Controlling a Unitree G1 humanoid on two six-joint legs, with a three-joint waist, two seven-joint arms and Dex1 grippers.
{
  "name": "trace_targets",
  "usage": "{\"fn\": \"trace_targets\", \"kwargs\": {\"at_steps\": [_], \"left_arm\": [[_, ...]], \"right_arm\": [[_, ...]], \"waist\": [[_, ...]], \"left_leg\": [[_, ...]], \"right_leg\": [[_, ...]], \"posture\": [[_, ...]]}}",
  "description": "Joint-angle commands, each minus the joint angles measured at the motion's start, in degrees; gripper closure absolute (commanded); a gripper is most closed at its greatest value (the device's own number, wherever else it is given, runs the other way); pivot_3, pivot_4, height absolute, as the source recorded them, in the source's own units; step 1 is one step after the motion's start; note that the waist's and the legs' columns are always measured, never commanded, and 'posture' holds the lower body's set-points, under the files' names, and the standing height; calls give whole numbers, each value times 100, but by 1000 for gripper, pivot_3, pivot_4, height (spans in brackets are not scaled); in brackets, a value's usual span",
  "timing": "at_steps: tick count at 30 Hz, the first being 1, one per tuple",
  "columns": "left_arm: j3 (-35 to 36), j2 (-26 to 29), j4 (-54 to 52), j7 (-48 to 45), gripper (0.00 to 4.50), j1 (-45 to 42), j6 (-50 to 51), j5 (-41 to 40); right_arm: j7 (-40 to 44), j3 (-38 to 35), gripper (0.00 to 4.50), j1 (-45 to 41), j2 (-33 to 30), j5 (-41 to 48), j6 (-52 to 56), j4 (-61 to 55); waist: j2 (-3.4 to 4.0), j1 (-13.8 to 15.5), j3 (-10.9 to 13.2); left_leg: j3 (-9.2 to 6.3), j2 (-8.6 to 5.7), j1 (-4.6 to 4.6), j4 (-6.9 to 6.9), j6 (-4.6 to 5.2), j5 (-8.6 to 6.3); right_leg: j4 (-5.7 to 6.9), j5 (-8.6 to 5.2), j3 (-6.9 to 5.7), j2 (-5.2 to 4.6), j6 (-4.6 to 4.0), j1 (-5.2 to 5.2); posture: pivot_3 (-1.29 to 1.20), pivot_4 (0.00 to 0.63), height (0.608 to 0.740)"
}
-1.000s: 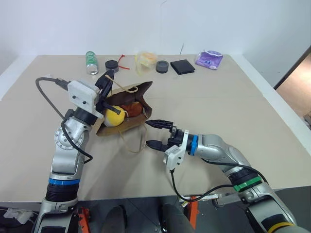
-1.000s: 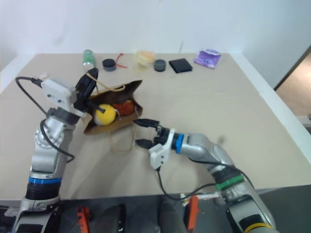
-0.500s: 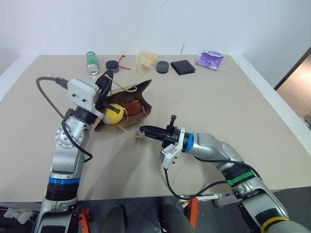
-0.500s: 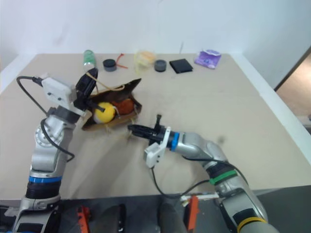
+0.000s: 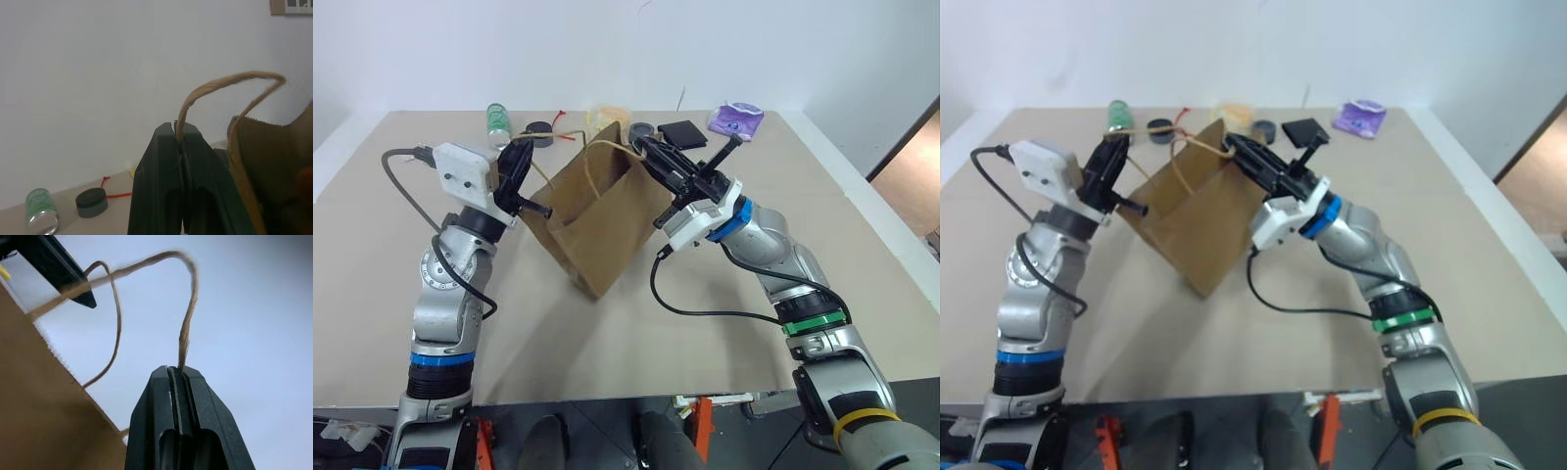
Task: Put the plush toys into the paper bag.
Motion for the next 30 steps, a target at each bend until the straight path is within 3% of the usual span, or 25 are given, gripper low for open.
{"fn": "trace_targets", "kwargs": {"at_steps": [1,7,10,17,19,20,24,30], "left_arm": [[34,-6,-273,21,4500,78,1,-24],[-132,-15,-362,-268,4500,231,315,-280],[-166,-24,-432,-322,4500,294,408,-335],[-150,-11,-451,-385,1221,242,590,-507],[-142,14,-494,-443,177,245,714,-623],[-121,21,-528,-458,40,256,790,-696],[18,102,-687,-521,40,303,1194,-1081],[491,611,-1004,-923,40,632,2149,-2141]], "right_arm": [[470,94,4442,158,-96,487,84,-337],[1275,325,4442,551,-286,834,316,-343],[1451,289,3521,571,-293,894,399,-337],[1587,154,56,508,-151,1224,624,-417],[1707,109,0,542,-151,1445,771,-470],[1770,87,0,566,-161,1559,847,-500],[2158,-67,0,706,-171,2311,1451,-730],[3395,-423,0,1239,-522,4486,4488,-1741]], "waist": [[0,0,0],[0,0,0],[0,-2,0],[0,0,0],[0,0,0],[0,0,0],[0,1,0],[0,1,0]], "left_leg": [[-1,0,0,0,0,0],[0,0,2,5,0,0],[1,0,2,6,0,0],[-1,1,5,5,0,1],[0,0,5,5,0,1],[0,0,4,6,0,1],[-1,1,4,5,0,0],[-4,2,4,3,0,0]], "right_leg": [[0,0,0,0,0,1],[0,2,1,0,2,6],[0,4,1,0,2,4],[2,5,1,3,0,4],[1,5,1,2,0,5],[1,5,1,2,0,5],[1,5,1,3,0,4],[2,3,-1,3,-1,5]], "posture": [[0,150,740],[0,150,740],[0,150,740],[0,150,740],[0,150,740],[0,150,740],[0,150,740],[0,150,740]]}}
